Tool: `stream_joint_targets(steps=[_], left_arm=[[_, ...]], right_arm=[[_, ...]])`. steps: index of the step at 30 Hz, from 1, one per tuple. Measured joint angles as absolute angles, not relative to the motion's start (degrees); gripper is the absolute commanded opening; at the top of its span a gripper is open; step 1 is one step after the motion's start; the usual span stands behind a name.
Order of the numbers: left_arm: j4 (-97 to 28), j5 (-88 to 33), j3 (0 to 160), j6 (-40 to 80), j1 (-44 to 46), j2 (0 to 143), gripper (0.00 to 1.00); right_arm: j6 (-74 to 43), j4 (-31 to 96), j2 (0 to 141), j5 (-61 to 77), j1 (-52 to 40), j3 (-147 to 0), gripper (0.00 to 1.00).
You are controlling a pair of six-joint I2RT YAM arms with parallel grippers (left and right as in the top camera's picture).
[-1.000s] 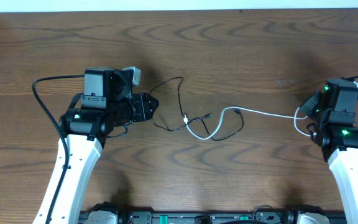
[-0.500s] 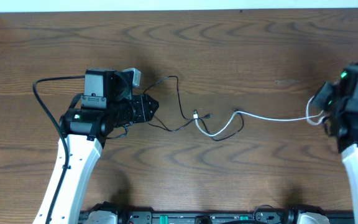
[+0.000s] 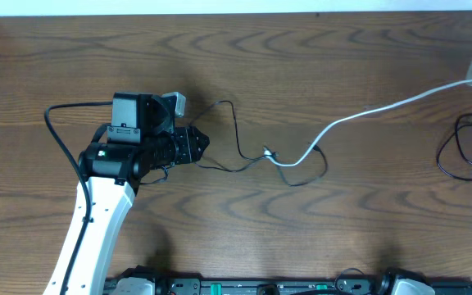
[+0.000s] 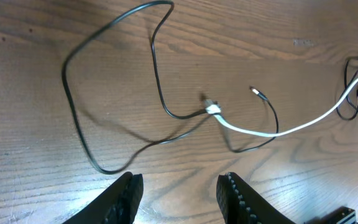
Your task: Untangle cables
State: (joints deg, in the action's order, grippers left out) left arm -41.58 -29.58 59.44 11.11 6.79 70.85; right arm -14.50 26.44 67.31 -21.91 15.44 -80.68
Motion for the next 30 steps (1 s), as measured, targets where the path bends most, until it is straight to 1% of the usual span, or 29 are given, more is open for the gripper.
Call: stream_joint_targets(steps=[5, 9, 12, 15, 18, 25, 26, 29, 30], left_arm=[[-41.6, -29.6, 59.4, 11.1, 6.8, 70.8, 0.44], [-41.6, -29.6, 59.4, 11.1, 6.8, 70.8, 0.44], [-41.6, -29.6, 59.4, 11.1, 6.8, 70.8, 0.44], [-41.6, -29.6, 59.4, 11.1, 6.8, 71.0, 0.44], [-41.7, -29.6, 59.4, 11.1, 6.8, 71.2, 0.44], [-41.7, -29.6, 59.4, 11.1, 6.8, 71.2, 0.44], [-41.7, -29.6, 59.4, 11.1, 6.8, 71.2, 0.44], [-41.8, -29.6, 59.4, 11.1, 6.8, 71.2, 0.44], [-41.7, -29.6, 59.4, 11.1, 6.8, 71.2, 0.44]], right_arm=[[-15.7, 21.3, 67.8, -23.6, 20.9, -80.7, 0.01], [-15.7, 22.3, 69.2, -23.1, 23.3, -80.8, 0.01], [-12.0, 28.9, 71.4, -15.7, 23.6, -81.4, 0.01], [-7.7, 40.8, 74.4, -5.2, 23.5, -81.5, 0.01], [-5.6, 48.8, 78.8, 0.3, 23.5, -81.3, 0.01], [-4.1, 55.1, 88.7, 3.2, 23.5, -81.3, 0.01], [-4.0, 55.3, 89.8, 3.0, 23.5, -81.3, 0.02], [-3.7, 54.7, 91.8, 1.8, 23.5, -81.3, 0.15], [-3.7, 54.3, 92.1, 1.5, 23.5, -81.3, 0.17]])
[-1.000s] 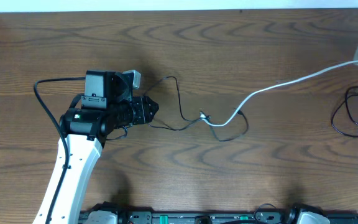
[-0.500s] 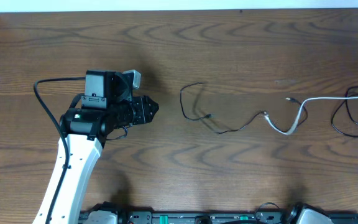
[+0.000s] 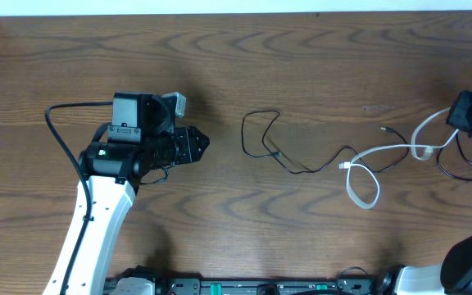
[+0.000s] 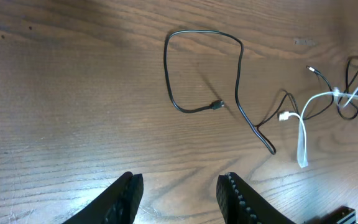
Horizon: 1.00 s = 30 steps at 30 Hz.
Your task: Untangle cables
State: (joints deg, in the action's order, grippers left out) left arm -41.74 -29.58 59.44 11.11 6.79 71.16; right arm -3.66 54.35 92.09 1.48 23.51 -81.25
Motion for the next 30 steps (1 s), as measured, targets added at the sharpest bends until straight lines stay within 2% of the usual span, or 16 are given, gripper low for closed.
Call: stream_joint_targets(steps=[7, 12, 19, 30], left_arm=[[-41.7, -29.6, 59.4, 11.1, 6.8, 71.2, 0.44], [-41.8, -29.6, 59.4, 11.1, 6.8, 71.2, 0.44], [-41.7, -29.6, 59.4, 11.1, 6.8, 71.2, 0.44], [-41.8, -29.6, 59.4, 11.1, 6.8, 71.2, 0.44]], right_arm=[[-4.5, 56.5, 92.3, 6.6, 23.5, -81.3, 0.35], [-5.3, 62.2, 92.3, 13.9, 23.1, -81.3, 0.38], [-5.5, 69.7, 92.2, 17.0, 18.7, -80.2, 0.38], [-9.5, 60.8, 92.2, 8.6, 10.9, -66.5, 0.42]])
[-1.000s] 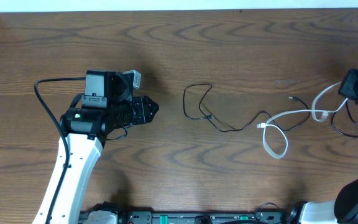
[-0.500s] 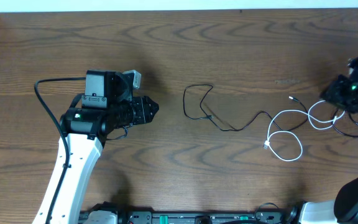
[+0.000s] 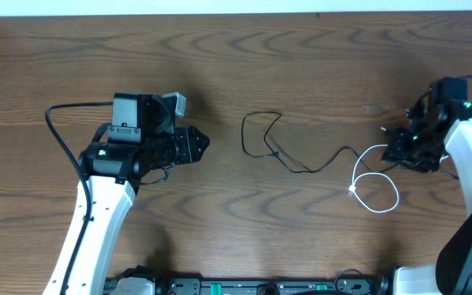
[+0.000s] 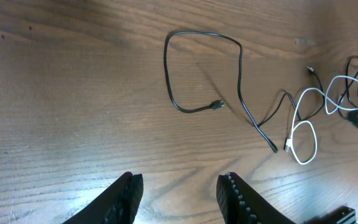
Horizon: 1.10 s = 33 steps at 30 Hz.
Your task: Untangle cables
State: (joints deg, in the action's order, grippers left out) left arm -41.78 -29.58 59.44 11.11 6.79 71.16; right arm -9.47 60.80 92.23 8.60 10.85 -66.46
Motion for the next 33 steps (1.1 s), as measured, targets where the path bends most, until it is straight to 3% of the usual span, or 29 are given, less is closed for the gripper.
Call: stream_joint_targets(steps=[8, 12, 16, 33], left_arm=[[-41.8, -29.6, 59.4, 11.1, 6.8, 71.2, 0.44], [-41.8, -29.6, 59.4, 11.1, 6.8, 71.2, 0.44], [-42.2, -29.6, 59.4, 11.1, 6.8, 71.2, 0.44], [-43.3, -29.6, 59.4, 11.1, 6.8, 71.2, 0.44]], right_arm=[[-12.3, 54.9, 92.2, 8.1, 6.9, -57.2, 0.43], [-14.7, 51.8, 92.2, 8.1, 4.6, -53.5, 0.54], [-17.5, 47.5, 92.2, 8.1, 2.0, -51.1, 0.56], [-29.8, 40.4, 92.2, 7.0, -1.7, -47.7, 0.44]])
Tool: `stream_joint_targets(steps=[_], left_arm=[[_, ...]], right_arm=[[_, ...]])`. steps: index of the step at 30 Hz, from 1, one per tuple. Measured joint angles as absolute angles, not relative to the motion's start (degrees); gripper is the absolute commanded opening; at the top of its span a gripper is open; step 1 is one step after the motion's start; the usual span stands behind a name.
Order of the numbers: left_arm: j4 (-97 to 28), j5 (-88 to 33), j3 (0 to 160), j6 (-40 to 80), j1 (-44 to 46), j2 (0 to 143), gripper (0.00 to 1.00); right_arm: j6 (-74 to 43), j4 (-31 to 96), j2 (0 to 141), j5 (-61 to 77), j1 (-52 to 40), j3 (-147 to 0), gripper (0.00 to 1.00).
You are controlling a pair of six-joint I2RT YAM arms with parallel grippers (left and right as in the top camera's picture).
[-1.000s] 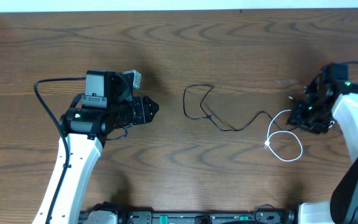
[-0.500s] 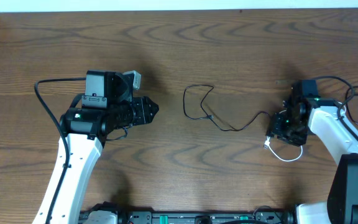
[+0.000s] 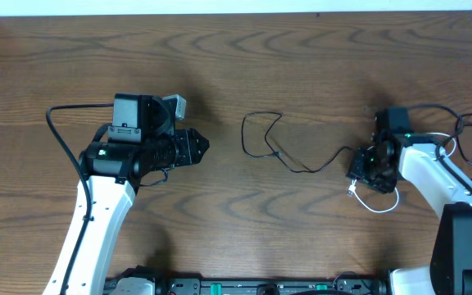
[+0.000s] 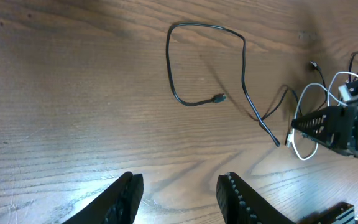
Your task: Untangle cables
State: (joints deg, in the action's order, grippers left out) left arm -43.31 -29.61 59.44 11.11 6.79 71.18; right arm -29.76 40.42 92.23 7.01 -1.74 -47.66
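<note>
A thin black cable (image 3: 256,131) lies mid-table in an open loop; its tail runs right toward my right gripper (image 3: 365,170). The left wrist view shows the same black cable (image 4: 204,37) with its plug end (image 4: 219,98) lying free inside the loop. A white cable (image 3: 377,203) curls in a small loop under and beside the right gripper, which is low over the spot where the black tail meets it. How its jaws stand is unclear. My left gripper (image 4: 179,186) hovers open and empty, well left of the cables.
Another black cable (image 3: 469,147) lies coiled at the table's far right, beside more of the white cable (image 3: 433,139). The left arm (image 3: 97,213) reaches in from the front left. The table's far edge (image 3: 236,14) runs along the top.
My right gripper has moved left, from the white cable's right part to the place where the black tail and the white loop meet. The black loop and the left arm have not moved.
At first the white cable ran taut from a knot with the black cable mid-table to the far right. Then both cables lay further right, the white one slack, the black loop free. The right gripper then came down by the white cable and now stands at its left loop.
</note>
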Motion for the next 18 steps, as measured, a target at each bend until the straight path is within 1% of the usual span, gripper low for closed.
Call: stream_joint_targets(steps=[2, 3, 4, 6, 7, 18], left_arm=[[-43.3, -29.6, 59.4, 11.1, 6.8, 71.2, 0.44], [-43.3, -29.6, 59.4, 11.1, 6.8, 71.2, 0.44], [-43.3, -29.6, 59.4, 11.1, 6.8, 71.2, 0.44], [-43.3, -29.6, 59.4, 11.1, 6.8, 71.2, 0.44], [-43.3, -29.6, 59.4, 11.1, 6.8, 71.2, 0.44], [-43.4, -29.6, 59.4, 11.1, 6.8, 71.2, 0.44]], right_arm=[[-31.4, 38.9, 92.2, 6.6, -2.0, -46.1, 0.41], [-32.2, 38.3, 92.0, 6.5, -2.1, -45.7, 0.37], [-32.9, 36.8, 91.6, 6.4, -2.2, -45.1, 0.29], [-34.1, 34.9, 91.1, 6.3, -2.4, -44.3, 0.04], [-34.5, 34.2, 91.0, 6.3, -2.5, -43.9, 0.01], [-34.7, 34.9, 90.8, 6.4, -2.9, -43.9, 0.01]])
